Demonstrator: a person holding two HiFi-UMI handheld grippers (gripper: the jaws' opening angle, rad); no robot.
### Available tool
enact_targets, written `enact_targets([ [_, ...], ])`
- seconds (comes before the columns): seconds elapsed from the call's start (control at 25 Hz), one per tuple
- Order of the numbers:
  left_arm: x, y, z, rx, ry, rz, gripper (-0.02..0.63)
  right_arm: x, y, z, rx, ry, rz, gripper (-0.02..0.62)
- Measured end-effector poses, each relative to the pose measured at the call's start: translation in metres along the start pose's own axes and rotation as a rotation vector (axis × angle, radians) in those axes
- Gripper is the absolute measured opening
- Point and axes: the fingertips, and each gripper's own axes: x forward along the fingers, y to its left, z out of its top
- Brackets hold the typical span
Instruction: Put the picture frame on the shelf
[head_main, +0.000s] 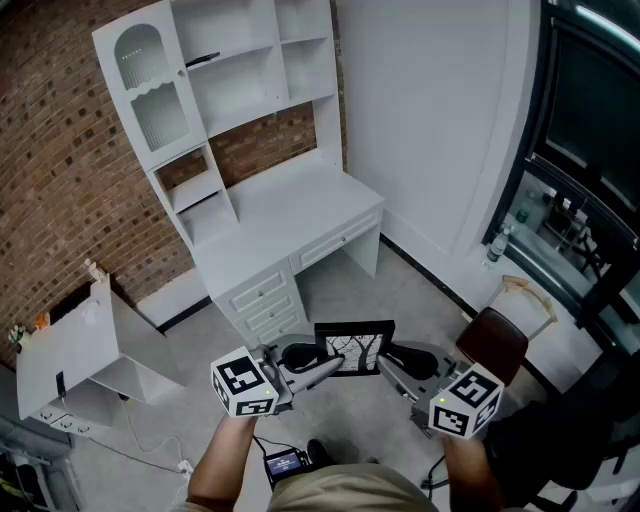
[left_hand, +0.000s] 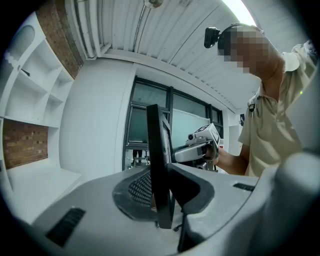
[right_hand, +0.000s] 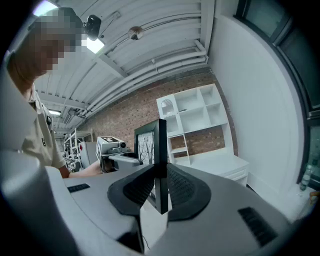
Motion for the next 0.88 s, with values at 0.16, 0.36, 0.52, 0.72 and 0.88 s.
enact_targets([
  [0.16,-0.009,0.016,0.000,-0.003,-0.001,0.001,0.066,0.018,-0.003,0.003,0.001,0.006,0.001,0.074],
  [0.36,-0.022,0.036,-0.002,-0.006,-0.002,-0.006,0.066,0.042,-0.005,0.005,0.005,0.008,-0.001,0.074],
  [0.52,-0.032,0.055,-0.004,-0.007,-0.007,-0.018,0.066,0.062,-0.008,0.006,0.013,0.009,-0.007,0.074],
  [0.72,-0.044,0.082,-0.003,-0.007,-0.017,-0.040,0.066,0.090,-0.014,0.012,0.016,0.006,-0.025,0.074],
  [0.88,-0.053,0.100,-0.002,-0.006,-0.027,-0.058,0.066,0.109,-0.017,0.017,0.018,0.006,-0.037,0.074],
])
